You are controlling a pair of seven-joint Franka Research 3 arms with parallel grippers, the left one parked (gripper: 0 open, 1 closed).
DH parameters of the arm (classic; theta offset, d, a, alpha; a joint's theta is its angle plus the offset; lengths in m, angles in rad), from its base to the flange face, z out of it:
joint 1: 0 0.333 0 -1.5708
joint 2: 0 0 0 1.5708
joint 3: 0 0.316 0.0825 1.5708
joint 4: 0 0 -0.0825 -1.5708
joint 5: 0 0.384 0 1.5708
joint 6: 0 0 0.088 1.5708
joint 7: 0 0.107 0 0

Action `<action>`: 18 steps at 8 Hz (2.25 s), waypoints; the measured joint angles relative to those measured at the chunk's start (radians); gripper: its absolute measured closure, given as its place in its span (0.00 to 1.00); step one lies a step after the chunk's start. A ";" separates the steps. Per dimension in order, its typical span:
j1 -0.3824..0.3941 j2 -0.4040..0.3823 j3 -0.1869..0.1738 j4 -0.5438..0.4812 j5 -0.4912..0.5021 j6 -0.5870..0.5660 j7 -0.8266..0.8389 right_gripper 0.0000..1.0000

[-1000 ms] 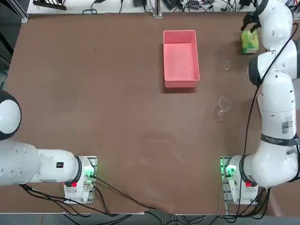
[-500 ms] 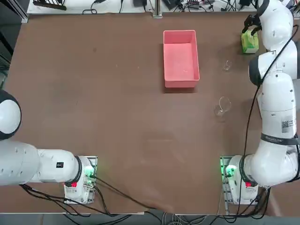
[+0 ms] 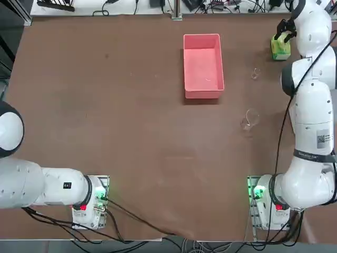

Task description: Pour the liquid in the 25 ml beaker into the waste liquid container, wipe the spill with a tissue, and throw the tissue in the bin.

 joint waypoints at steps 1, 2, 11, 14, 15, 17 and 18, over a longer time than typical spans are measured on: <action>-0.009 0.000 0.005 0.000 0.000 0.000 -0.002 0.20; -0.018 0.000 0.014 0.000 -0.001 0.000 -0.002 0.20; -0.027 0.000 0.044 0.008 -0.005 0.000 -0.004 0.29; -0.029 0.000 0.045 0.008 -0.012 0.000 -0.004 0.30; -0.030 0.000 0.046 0.007 -0.013 0.000 -0.004 0.31; -0.037 0.000 0.046 0.007 -0.014 0.000 -0.020 0.35; -0.044 0.001 0.047 0.007 -0.014 0.000 -0.030 0.38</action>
